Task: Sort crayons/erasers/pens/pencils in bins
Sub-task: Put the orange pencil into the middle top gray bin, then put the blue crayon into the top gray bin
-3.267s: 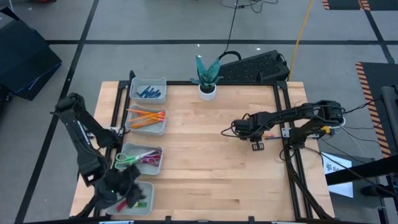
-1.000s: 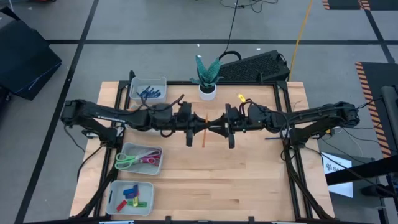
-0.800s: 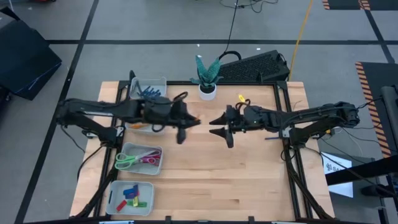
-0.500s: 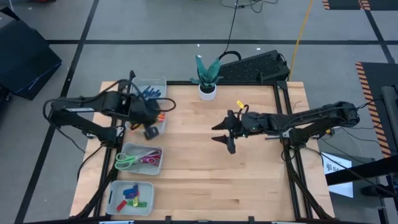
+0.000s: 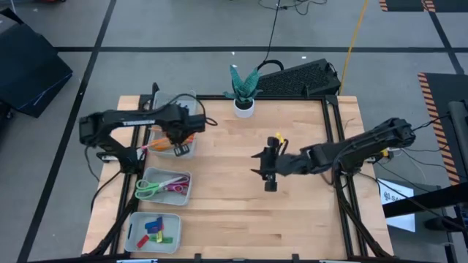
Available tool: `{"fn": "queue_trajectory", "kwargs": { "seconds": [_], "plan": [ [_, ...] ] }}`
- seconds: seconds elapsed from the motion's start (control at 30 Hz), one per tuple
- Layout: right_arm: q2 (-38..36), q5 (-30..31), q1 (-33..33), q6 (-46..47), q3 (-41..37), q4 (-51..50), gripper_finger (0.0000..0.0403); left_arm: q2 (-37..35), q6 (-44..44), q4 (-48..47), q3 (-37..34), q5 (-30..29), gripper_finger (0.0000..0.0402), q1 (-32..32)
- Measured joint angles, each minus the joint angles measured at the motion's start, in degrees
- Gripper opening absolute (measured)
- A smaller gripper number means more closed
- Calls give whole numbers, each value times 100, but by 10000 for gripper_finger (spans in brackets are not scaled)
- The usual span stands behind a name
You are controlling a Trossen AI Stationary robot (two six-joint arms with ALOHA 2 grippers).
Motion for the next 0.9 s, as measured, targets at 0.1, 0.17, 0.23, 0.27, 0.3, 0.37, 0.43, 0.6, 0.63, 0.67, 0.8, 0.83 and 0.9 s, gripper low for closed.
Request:
{"fn": "queue_trajectory", "kwargs": {
  "seconds": [0.1, 0.17, 0.23, 0.27, 0.3, 0.37, 0.43, 0.6, 0.63, 0.67, 0.8, 0.83, 0.9],
  "plan": [
    [75, 0, 203, 428, 245, -1035, 204, 110, 106, 349, -248, -89, 45, 5],
    [51, -32, 354, 839, 266, -1547, 204, 141, 140, 544, -430, -108, 57, 33],
    [16, -278, 460, 1227, 246, -2197, 208, 125, 159, 803, -556, -191, 67, 37],
    [11, -450, 486, 1448, 242, -2507, 212, 117, 204, 937, -617, -214, 74, 37],
    [11, -585, 491, 1681, 230, -2790, 216, 123, 267, 1037, -664, -216, 81, 50],
    [16, -807, 491, 2145, 152, -3378, 226, 133, 310, 1155, -682, -235, 100, 97],
    [16, -1050, 462, 2445, 43, -3727, 234, 107, 264, 1170, -616, -279, 125, 183],
    [9, -1691, 386, 3044, -329, -4385, 240, -358, 15, 1329, -258, 30, 183, 198],
    [9, -1875, 295, 3163, -503, -4421, 240, -544, -84, 1632, -228, 185, 190, 172],
    [10, -2081, 188, 3271, -718, -4420, 240, -747, -226, 2063, -226, 322, 196, 132],
    [18, -2750, -255, 3027, -1580, -4544, 239, -1465, -640, 4222, -374, 786, 202, -218],
    [16, -2927, -392, 2854, -1737, -4623, 238, -1578, -662, 4613, -408, 806, 200, -331],
    [18, -3144, -725, 2701, -1898, -4812, 231, -1747, -620, 5251, -425, 799, 196, -566]
  ]
}}
